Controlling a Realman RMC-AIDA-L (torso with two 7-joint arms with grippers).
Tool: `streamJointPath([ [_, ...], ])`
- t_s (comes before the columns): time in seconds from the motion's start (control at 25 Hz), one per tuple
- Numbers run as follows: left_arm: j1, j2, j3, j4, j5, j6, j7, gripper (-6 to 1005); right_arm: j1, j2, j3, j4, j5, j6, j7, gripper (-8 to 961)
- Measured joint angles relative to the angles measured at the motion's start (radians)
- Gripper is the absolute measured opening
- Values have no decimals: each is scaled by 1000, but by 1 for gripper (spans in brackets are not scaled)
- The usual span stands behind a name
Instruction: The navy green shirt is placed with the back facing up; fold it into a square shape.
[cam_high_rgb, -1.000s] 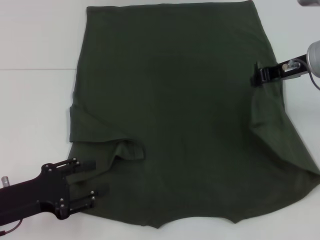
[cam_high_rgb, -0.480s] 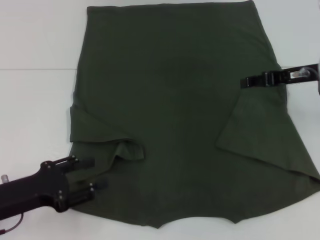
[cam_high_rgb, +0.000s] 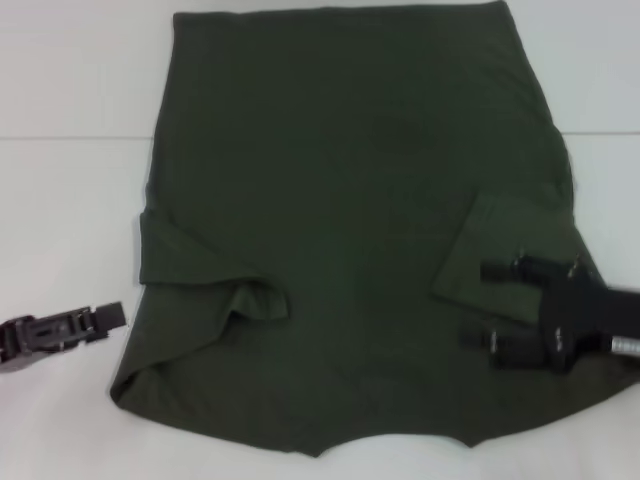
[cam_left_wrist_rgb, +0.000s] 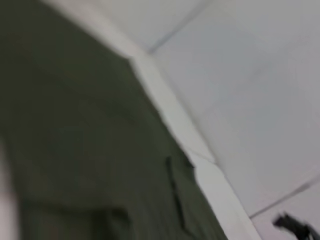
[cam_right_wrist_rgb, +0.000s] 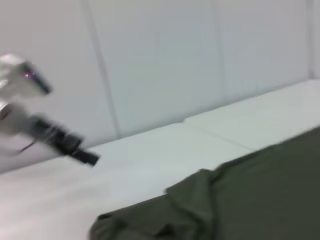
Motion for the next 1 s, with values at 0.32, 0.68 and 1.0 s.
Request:
streamJointPath([
  [0.32, -77, 46, 1, 31, 251, -50, -382, 658, 3, -6, -4, 148, -28, 28, -193, 919],
  [0.68, -127, 52, 106, -49, 339, -175, -494, 644, 9, -1, -15, 151, -100, 17, -274, 927],
  [1.0, -133, 53, 108, -52, 361, -222, -514, 631, 10, 2, -30, 157, -102, 26, -273, 927],
])
